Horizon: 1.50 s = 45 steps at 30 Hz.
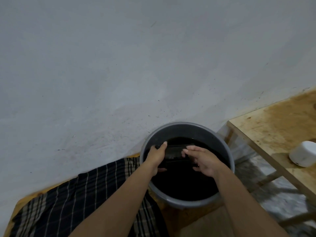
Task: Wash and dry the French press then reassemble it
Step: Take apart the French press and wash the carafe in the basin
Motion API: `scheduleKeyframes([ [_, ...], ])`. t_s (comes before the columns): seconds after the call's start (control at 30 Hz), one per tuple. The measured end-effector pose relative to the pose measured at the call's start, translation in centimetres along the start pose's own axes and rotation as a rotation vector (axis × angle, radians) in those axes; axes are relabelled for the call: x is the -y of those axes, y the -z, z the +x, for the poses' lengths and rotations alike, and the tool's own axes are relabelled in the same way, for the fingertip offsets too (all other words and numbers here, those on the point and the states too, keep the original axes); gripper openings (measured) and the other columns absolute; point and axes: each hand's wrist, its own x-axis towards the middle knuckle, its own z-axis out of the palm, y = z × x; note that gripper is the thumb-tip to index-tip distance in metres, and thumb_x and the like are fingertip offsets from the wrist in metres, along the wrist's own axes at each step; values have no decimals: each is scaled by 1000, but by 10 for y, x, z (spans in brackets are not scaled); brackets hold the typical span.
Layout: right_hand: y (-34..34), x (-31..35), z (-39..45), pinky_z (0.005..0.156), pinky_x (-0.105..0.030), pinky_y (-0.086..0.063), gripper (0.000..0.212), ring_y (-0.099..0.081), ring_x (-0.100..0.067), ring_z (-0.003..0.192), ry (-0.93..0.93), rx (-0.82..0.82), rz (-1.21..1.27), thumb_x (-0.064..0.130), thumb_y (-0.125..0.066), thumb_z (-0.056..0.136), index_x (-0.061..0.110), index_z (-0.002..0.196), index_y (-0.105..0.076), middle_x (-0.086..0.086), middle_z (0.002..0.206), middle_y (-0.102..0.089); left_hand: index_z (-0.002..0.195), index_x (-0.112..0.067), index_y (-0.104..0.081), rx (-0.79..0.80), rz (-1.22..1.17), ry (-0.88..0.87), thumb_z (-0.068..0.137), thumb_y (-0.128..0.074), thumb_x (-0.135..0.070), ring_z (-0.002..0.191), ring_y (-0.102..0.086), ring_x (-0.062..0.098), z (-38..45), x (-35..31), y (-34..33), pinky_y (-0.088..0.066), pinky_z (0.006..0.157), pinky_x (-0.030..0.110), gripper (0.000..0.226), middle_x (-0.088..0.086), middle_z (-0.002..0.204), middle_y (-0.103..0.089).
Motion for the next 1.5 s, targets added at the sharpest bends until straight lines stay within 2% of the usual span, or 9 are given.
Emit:
scheduleKeyframes([
  [0.23,-10,-13,24,67,-37,-51,32,-61,-25,77,-152,-274,-108,37,-57,95,6,105,-59,-12,100,-64,129,-13,-53,60,-172,264,86,-64,-38,99,-65,36,21,21,-22,-57,84,46,51,20,112,-66],
  [0.43,-3,8,15,75,-33,-43,16,-58,-17,87,-112,35,-116,10,-48,98,13,91,-63,-5,92,-64,111,-9,-50,-108,-305,372,100,-43,-27,89,-51,36,24,18,-16,-47,91,50,22,19,100,-52],
  [0.6,-2,-2,16,72,-30,-52,23,-65,-20,73,22,-98,-224,24,-63,92,10,75,-68,-4,70,-69,123,-6,-44,-94,-294,538,97,-47,-37,118,-44,42,23,8,-14,-36,102,60,40,22,128,-45],
  [0.8,-21,-10,39,79,-33,-55,42,-70,-25,75,-79,-420,-487,37,-44,98,5,81,-65,-10,75,-74,140,-16,-46,-92,-208,117,80,-46,-76,118,-55,32,23,28,-32,-44,105,48,85,12,134,-55],
  [0.9,-19,-3,41,76,-33,-52,26,-63,-28,84,-139,-286,-372,26,-46,99,3,99,-58,-16,94,-67,133,-15,-53,-176,-50,-69,81,-58,-66,117,-56,27,14,30,-34,-46,103,42,73,10,132,-56],
  [1.03,-4,-4,32,79,-33,-51,19,-64,-25,84,-86,-3,-262,28,-66,89,15,75,-71,-10,87,-72,140,-7,-47,-169,-70,77,88,-58,-55,120,-55,34,21,29,-28,-46,104,44,72,15,135,-55],
  [1.23,-10,-18,44,71,-36,-57,34,-67,-28,68,-65,-335,-255,33,-63,91,0,85,-68,-16,78,-70,133,-14,-43,-20,33,266,82,-73,-40,111,-53,34,10,20,-33,-43,86,47,65,11,118,-54],
  [1.33,-3,-11,37,85,-37,-55,28,-67,-31,93,-79,-155,-244,23,-68,88,3,108,-67,-18,103,-70,137,-16,-40,-46,19,286,87,-66,-44,116,-50,37,10,22,-31,-47,85,53,62,14,130,-49],
  [1.5,-7,-11,22,57,-26,-52,19,-64,-19,56,-22,-68,-141,16,-79,78,9,71,-63,-10,65,-69,126,-11,-49,-104,-53,363,95,-53,-43,112,-53,38,14,22,-19,-50,91,54,45,17,119,-55],
])
